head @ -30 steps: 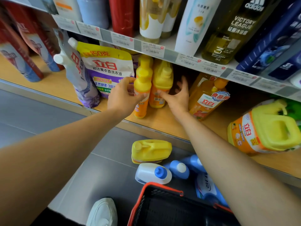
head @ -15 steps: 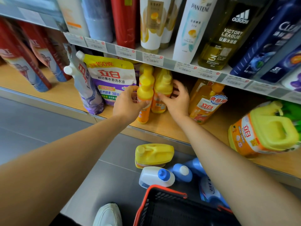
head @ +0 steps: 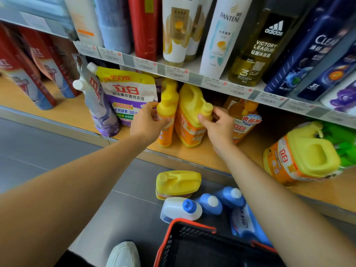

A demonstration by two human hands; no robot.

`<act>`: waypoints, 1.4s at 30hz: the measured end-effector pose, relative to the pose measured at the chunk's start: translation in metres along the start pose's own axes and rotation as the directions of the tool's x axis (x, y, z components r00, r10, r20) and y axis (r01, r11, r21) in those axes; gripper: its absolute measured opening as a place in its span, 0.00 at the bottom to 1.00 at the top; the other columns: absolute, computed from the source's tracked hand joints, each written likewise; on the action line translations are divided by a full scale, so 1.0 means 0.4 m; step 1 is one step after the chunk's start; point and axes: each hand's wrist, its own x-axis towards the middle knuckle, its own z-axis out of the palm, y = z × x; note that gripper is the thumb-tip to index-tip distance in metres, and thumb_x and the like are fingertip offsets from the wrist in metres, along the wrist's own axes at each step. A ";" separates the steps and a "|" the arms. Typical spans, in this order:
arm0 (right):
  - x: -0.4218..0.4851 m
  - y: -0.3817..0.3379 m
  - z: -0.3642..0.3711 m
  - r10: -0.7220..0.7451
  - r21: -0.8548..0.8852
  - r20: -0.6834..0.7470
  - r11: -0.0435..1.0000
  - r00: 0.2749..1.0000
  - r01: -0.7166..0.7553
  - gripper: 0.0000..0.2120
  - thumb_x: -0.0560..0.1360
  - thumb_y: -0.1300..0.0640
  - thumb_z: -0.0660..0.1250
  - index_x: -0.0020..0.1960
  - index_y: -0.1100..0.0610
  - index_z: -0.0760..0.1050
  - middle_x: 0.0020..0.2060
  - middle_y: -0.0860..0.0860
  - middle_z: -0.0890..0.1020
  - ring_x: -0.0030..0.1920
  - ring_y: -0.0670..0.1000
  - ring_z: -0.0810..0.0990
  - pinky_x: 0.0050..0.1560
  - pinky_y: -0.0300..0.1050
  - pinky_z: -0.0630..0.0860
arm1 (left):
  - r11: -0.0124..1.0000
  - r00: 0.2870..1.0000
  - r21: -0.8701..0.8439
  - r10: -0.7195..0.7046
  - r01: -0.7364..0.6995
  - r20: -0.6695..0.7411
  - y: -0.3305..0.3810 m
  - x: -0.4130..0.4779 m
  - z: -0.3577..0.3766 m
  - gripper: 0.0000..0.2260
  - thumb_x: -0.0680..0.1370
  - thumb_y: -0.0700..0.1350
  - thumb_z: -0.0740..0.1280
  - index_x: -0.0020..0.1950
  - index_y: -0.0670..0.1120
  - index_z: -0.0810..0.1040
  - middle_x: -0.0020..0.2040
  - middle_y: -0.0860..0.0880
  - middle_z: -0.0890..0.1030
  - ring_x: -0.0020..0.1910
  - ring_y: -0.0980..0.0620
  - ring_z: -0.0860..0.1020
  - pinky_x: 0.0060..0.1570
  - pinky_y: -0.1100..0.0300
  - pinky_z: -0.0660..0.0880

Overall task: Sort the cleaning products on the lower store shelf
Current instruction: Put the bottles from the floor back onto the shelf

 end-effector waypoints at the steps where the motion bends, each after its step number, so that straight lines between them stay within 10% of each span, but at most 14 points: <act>1: -0.018 0.011 -0.027 -0.015 0.004 0.015 1.000 1.000 0.015 0.16 0.71 0.55 0.77 0.59 0.52 0.82 0.56 0.50 0.81 0.56 0.48 0.80 0.60 0.48 0.78 | 1.000 1.000 0.002 0.002 -0.002 0.010 0.002 0.001 0.000 0.26 0.74 0.52 0.77 0.70 0.51 0.74 0.58 0.51 0.83 0.55 0.50 0.81 0.58 0.46 0.80; 5: -0.090 0.056 -0.091 0.011 0.080 -0.006 0.997 1.000 -0.010 0.25 0.69 0.52 0.79 0.62 0.43 0.74 0.54 0.36 0.81 0.56 0.38 0.79 0.52 0.31 0.77 | 1.000 0.999 0.005 0.021 -0.021 0.036 0.011 -0.008 -0.001 0.23 0.75 0.50 0.76 0.68 0.50 0.75 0.57 0.50 0.83 0.54 0.49 0.82 0.57 0.44 0.80; 9: -0.107 0.077 -0.074 0.104 -0.012 0.043 0.995 0.994 -0.103 0.42 0.61 0.52 0.85 0.70 0.49 0.68 0.62 0.45 0.77 0.62 0.46 0.76 0.60 0.40 0.74 | 0.998 0.998 0.057 0.032 -0.030 -0.048 0.017 -0.032 -0.004 0.24 0.73 0.50 0.76 0.66 0.50 0.72 0.57 0.48 0.79 0.53 0.46 0.80 0.55 0.41 0.79; 17: -0.120 0.074 -0.132 0.107 -0.021 0.089 0.994 0.990 -0.106 0.36 0.60 0.52 0.85 0.64 0.50 0.74 0.59 0.48 0.80 0.61 0.52 0.78 0.62 0.54 0.77 | 0.977 0.977 0.115 0.188 -0.177 -0.096 0.070 -0.134 -0.005 0.13 0.74 0.52 0.75 0.52 0.52 0.73 0.44 0.53 0.77 0.43 0.51 0.77 0.41 0.52 0.75; 20: -0.154 0.040 -0.215 0.049 -0.060 0.171 0.997 0.984 -0.039 0.37 0.58 0.48 0.86 0.63 0.43 0.72 0.57 0.43 0.80 0.58 0.44 0.78 0.57 0.41 0.76 | 0.934 0.937 0.082 0.344 -0.348 0.059 0.132 -0.173 -0.003 0.17 0.73 0.53 0.76 0.58 0.53 0.76 0.52 0.54 0.79 0.51 0.56 0.77 0.49 0.55 0.78; 26: -0.263 -0.064 -0.408 -0.073 -0.133 0.296 0.984 0.952 0.117 0.40 0.56 0.50 0.87 0.63 0.39 0.72 0.53 0.28 0.80 0.57 0.31 0.77 0.53 0.24 0.70 | 0.696 0.619 -0.018 0.650 -0.718 0.441 0.289 -0.313 0.025 0.31 0.74 0.60 0.72 0.75 0.54 0.69 0.66 0.55 0.75 0.64 0.56 0.74 0.62 0.49 0.75; 34: -0.463 -0.164 -0.604 0.011 -0.375 0.420 0.913 0.907 0.163 0.42 0.55 0.40 0.83 0.67 0.46 0.76 0.55 0.42 0.84 0.55 0.46 0.82 0.53 0.53 0.79 | 0.532 0.362 -0.162 0.738 -0.831 0.569 0.389 -0.504 0.084 0.13 0.77 0.48 0.75 0.60 0.47 0.84 0.54 0.50 0.83 0.53 0.52 0.79 0.49 0.54 0.77; 42: -0.609 -0.145 -0.665 0.059 -0.519 0.373 0.840 0.926 0.156 0.41 0.56 0.30 0.76 0.67 0.41 0.73 0.53 0.46 0.85 0.55 0.53 0.83 0.50 0.54 0.78 | 0.661 0.538 -0.146 0.702 -0.736 0.467 0.371 -0.672 0.148 0.07 0.73 0.45 0.79 0.48 0.46 0.87 0.45 0.50 0.82 0.42 0.56 0.78 0.44 0.60 0.72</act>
